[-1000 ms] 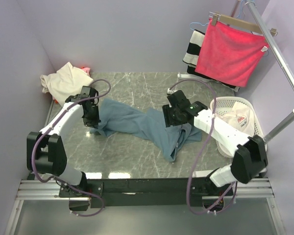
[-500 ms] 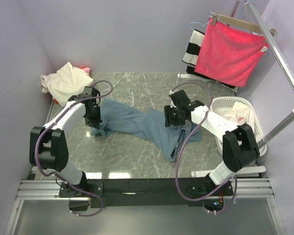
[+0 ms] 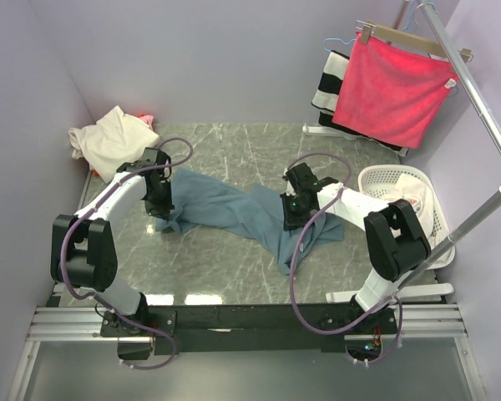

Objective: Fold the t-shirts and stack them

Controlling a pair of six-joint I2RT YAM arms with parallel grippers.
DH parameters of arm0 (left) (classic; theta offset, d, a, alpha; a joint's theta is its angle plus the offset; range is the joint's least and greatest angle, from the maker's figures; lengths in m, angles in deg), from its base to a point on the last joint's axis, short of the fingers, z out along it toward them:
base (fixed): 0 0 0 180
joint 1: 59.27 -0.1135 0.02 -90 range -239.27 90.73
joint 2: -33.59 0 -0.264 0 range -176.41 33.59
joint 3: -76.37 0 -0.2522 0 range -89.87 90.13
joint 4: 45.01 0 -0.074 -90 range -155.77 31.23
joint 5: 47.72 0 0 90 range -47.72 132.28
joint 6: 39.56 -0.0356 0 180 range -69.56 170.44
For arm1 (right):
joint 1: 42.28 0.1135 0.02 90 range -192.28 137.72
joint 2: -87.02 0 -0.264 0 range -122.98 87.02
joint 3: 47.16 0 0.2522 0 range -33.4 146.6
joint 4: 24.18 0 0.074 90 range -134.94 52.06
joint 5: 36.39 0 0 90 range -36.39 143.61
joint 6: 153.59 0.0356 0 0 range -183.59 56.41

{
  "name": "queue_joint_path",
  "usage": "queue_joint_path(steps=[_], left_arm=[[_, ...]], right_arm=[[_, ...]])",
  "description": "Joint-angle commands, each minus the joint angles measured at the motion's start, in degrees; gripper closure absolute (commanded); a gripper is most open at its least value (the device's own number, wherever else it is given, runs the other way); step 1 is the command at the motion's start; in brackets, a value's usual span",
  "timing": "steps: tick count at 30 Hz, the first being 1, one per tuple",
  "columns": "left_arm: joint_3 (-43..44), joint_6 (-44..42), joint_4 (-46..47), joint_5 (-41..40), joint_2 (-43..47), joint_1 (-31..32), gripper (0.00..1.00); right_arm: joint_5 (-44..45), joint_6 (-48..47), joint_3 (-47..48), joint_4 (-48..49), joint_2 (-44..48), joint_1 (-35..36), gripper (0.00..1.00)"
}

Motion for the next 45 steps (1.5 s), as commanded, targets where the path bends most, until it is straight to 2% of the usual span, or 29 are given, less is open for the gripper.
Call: queue_joint_path(steps=[1,3,9,13,18,23,27,30,32,33,35,36,37,38,39,40,41,42,45], left_arm=[[0.49,-0.79,0.77,-0.08,0.12,0.32,0.99],[0.58,-0.79,0.59,-0.26,0.3,0.32,0.99],[2.76,-0.18,-0.72,-2.71,1.97,0.32,0.99],[6.81,1.23,-1.87,-6.41,7.05,0.32,0.99],[11.56,1.41,-2.31,-11.77,12.68,0.24,0.99],[11.83,0.88,-2.66,-12.56,14.89,-0.03,0.99],[11.13,1.32,-3.27,-13.87,15.68,-0.03,0.99],[10.77,1.41,-3.01,-14.76,17.08,-0.64,0.99],[10.86,1.41,-3.1,-15.11,17.0,-0.99,0.99],[10.77,1.23,-2.92,-14.77,16.91,-1.34,0.98],[10.42,1.14,-3.1,-13.97,16.3,-1.43,0.98],[10.25,1.32,-3.1,-13.71,15.6,-1.52,0.99],[10.07,1.32,-3.1,-13.45,15.16,-1.52,0.99],[9.64,1.32,-3.01,-12.75,14.81,-1.52,0.99],[9.37,1.49,-2.66,-12.65,14.46,-1.52,0.99],[9.11,1.49,-2.4,-12.3,14.28,-1.52,0.99],[8.76,1.41,-2.22,-11.95,14.1,-1.52,0.99],[8.75,1.41,-1.96,-11.86,13.67,-1.52,0.99],[8.49,0.88,-1.43,-11.51,12.7,-1.52,0.99]], right_arm=[[0.7,-0.01,-0.44,2.2,0.46,-0.24,1.0],[0.88,-0.36,-0.44,2.29,2.3,-0.33,1.0],[8.16,-0.89,2.19,-1.22,16.44,-0.15,1.0],[13.17,-1.33,6.24,-2.46,28.21,-0.24,1.0],[17.93,-2.99,8.96,-3.33,34.48,-0.15,1.0],[17.93,-3.61,10.46,-7.03,29.92,-0.15,1.0],[13.9,-4.05,9.06,-6.94,25.01,-0.15,1.0],[7.14,-5.54,9.83,-8.69,18.0,-0.15,1.0],[-6.27,-7.47,10.02,-10.97,13.85,0.2,1.0],[-10.42,-10.53,10.63,-12.64,9.83,0.72,1.0],[-14.83,-10.99,9.33,-12.31,8.47,4.91,1.0],[-17.03,-12.04,7.84,-12.22,8.03,6.51,0.92],[-18.18,-12.31,7.65,-12.65,7.68,7.57,0.79],[-14.63,-11.27,7.3,-12.31,7.76,9.58,0.69],[-13.11,-8.3,5.82,-11.35,9.24,9.95,0.53],[-12.31,-7.23,5.02,-10.55,10.13,9.95,0.44],[-9.78,-6.0,4.58,-9.59,11.18,9.95,0.4],[-3.06,-3.72,3.88,-9.4,13.45,9.87,0.35],[9.35,-1.08,3.43,-9.14,17.41,9.34,0.3]])
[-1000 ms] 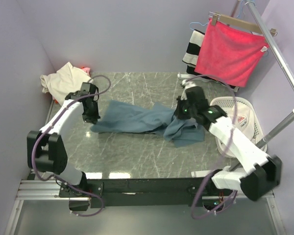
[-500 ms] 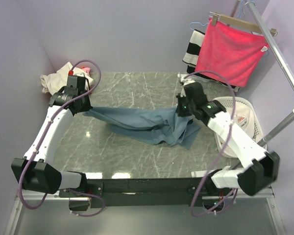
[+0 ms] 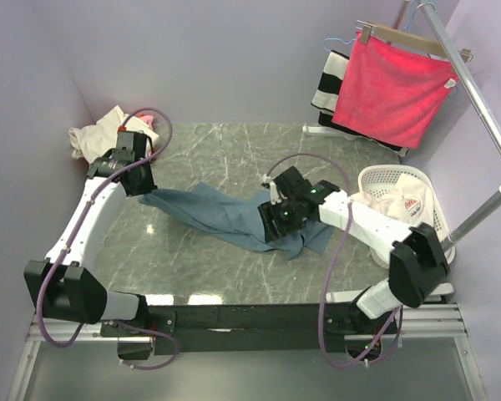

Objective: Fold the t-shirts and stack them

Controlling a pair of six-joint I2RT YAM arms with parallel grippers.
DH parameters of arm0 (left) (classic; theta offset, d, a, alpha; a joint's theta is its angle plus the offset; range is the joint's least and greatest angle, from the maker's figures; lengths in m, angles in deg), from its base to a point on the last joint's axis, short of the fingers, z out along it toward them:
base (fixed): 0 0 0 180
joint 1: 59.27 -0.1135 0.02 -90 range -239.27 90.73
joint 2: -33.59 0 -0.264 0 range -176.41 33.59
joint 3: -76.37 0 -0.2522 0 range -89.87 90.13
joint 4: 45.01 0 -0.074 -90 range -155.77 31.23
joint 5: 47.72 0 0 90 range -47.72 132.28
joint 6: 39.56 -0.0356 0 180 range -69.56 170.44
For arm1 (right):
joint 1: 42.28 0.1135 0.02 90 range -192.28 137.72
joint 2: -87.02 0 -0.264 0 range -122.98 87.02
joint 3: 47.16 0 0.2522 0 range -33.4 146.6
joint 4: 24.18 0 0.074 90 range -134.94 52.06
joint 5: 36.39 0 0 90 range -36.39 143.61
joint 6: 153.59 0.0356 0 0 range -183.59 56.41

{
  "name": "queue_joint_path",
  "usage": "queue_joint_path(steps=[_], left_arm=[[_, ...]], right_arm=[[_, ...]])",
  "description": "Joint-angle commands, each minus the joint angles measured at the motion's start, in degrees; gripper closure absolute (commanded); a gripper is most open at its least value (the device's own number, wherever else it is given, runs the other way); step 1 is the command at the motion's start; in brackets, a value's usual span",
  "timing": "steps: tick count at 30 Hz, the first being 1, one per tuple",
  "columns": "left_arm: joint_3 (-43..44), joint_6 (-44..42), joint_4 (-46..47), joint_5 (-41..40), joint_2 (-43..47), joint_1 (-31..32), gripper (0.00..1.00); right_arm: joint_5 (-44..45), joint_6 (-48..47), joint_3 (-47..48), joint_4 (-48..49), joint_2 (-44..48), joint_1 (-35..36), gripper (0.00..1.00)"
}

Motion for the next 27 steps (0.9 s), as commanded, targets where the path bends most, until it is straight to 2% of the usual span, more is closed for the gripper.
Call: queue_joint_path(steps=[1,8,14,23,27], left_arm=[[-0.21,0.18,2.16,0.73,-1.21,-0.21,0.99],[-0.65,0.0,2.68,2.05,-2.44,-0.21,0.99],[-1.0,-0.08,2.51,2.14,-2.88,-0.21,0.99],[-1.79,-0.08,2.68,1.78,-2.97,-0.21,0.99],[-2.32,-0.17,2.77,1.61,-3.23,-0.21,0.99]], right_arm=[[16.13,5.03,-0.09,1.85,8.53,-1.98,0.29],[23.61,5.39,-0.79,3.44,10.83,-5.15,0.29],[18.43,3.72,-2.2,6.51,8.1,-8.75,0.31],[9.38,3.19,-3.96,11.08,5.38,-11.48,0.42],[6.48,2.58,-3.87,10.12,3.71,-11.83,0.45]])
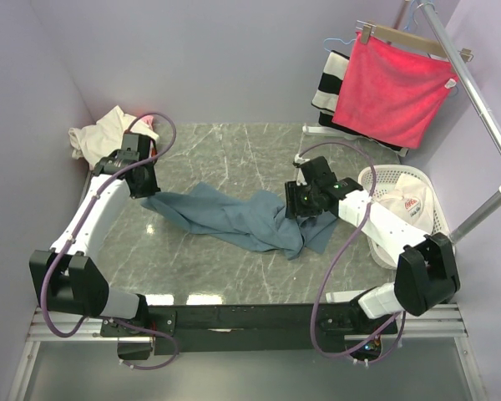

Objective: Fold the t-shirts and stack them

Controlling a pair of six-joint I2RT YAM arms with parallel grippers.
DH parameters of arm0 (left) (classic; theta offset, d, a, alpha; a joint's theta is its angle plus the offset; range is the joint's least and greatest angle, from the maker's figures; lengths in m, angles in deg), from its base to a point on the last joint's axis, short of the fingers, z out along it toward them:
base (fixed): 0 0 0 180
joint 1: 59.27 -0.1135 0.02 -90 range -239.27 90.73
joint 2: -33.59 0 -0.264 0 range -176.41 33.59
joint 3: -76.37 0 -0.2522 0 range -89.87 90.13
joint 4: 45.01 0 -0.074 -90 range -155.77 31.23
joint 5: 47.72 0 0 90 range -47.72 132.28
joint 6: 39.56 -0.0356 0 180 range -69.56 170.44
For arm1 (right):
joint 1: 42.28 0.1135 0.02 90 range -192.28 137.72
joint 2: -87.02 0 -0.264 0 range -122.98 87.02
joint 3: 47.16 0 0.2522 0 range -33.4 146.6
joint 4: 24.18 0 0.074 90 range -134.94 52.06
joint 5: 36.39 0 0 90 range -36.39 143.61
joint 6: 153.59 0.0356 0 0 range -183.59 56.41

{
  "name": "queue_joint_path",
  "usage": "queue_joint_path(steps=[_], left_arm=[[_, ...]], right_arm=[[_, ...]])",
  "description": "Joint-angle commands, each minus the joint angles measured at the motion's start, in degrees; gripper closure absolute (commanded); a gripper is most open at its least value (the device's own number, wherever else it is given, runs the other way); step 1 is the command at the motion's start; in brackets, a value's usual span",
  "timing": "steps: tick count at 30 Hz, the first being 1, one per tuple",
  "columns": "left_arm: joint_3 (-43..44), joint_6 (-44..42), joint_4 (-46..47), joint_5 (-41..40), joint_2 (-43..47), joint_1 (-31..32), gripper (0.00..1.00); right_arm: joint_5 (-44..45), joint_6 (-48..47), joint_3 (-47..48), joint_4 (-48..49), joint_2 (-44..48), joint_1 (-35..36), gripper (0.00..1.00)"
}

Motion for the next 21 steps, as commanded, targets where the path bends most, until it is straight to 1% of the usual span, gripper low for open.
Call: queue_joint_path(steps=[1,5,6,8,9,10,13,15,16,17,18,19,20,21], left_arm=[[-0.61,-0.06,1.35,0.03,-0.32,-0.21,0.99],[-1.05,-0.24,1.61,0.3,-0.59,-0.21,0.99],[-1.14,-0.24,1.61,0.21,-0.59,-0.21,0.99],[-1.41,-0.33,1.79,0.12,-0.68,-0.21,0.99],[-1.49,-0.33,1.79,0.12,-0.94,-0.21,0.99],[-1.67,-0.33,1.7,0.12,-0.94,-0.21,0.99],[-1.32,-0.24,1.61,-0.14,-1.03,-0.21,0.99],[-0.36,-0.06,1.18,-1.54,-0.33,-0.21,0.99],[1.04,0.02,1.0,-2.16,0.02,-0.21,0.99],[2.1,0.2,0.65,-2.77,0.46,-0.3,0.99],[3.24,0.29,0.3,-3.56,1.69,-0.39,0.99],[5.78,0.2,-0.23,-4.0,2.31,-0.47,0.99],[7.19,0.2,-0.58,-4.62,3.01,-0.56,0.99],[8.69,0.2,-0.76,-5.75,4.58,-0.65,0.99]], right_arm=[[-4.54,-1.01,0.11,1.49,-2.26,-0.62,0.46],[-6.21,-1.36,-0.15,1.39,-2.79,-0.53,0.52],[-6.13,-1.36,-0.07,1.48,-2.62,-0.62,0.66],[-6.48,-1.36,-0.07,1.74,-2.18,-0.7,0.76],[-6.3,-1.28,0.19,1.49,-2.18,-0.79,0.96],[-5.96,-1.1,0.37,1.31,-1.91,-0.79,1.0],[-3.94,-1.36,0.98,1.74,1.68,-0.7,1.0],[0.26,-0.84,2.74,1.4,6.77,-0.79,1.0],[1.85,-0.84,3.7,0.96,8.62,-0.79,1.0],[3.52,-0.75,6.06,-0.18,12.64,-0.79,1.0],[6.93,-0.66,7.04,-0.36,14.94,-0.79,1.0],[8.71,-0.75,8.01,-0.45,17.14,-0.79,1.0],[10.99,-0.57,10.02,-0.62,21.6,-0.79,1.0],[12.23,-0.66,11.0,-0.28,23.82,-0.79,1.0]])
